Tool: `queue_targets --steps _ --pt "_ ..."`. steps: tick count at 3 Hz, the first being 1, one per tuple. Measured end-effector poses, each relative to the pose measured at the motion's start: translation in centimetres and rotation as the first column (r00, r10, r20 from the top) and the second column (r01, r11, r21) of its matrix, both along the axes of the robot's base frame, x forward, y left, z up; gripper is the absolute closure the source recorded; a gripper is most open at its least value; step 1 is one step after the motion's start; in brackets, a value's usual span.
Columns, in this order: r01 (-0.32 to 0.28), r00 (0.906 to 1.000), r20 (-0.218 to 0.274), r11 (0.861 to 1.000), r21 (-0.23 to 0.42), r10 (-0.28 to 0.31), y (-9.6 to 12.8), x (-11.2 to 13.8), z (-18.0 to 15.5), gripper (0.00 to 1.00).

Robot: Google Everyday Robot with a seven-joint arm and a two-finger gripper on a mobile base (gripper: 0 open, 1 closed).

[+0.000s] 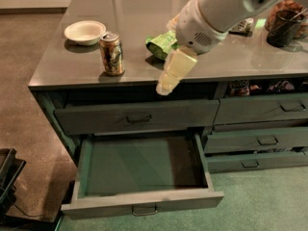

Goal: Place orange can into middle drawer

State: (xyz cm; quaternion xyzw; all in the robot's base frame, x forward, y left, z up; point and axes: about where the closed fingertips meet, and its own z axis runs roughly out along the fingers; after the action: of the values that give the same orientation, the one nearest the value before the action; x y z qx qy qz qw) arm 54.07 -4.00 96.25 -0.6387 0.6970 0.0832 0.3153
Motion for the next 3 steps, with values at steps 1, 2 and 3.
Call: queue_targets --steps 1,2,3 --pt "-0.028 0.9951 0.096 0.997 0.067 0.021 3.89 3.27 -0.12 0.00" --pt "-0.028 0.9951 0.096 0.997 0.067 0.021 3.89 3.27 -0.12 0.00" --pt "-0.032 0.9930 0.115 0.997 0.067 0.024 4.33 3.90 -0.10 0.00"
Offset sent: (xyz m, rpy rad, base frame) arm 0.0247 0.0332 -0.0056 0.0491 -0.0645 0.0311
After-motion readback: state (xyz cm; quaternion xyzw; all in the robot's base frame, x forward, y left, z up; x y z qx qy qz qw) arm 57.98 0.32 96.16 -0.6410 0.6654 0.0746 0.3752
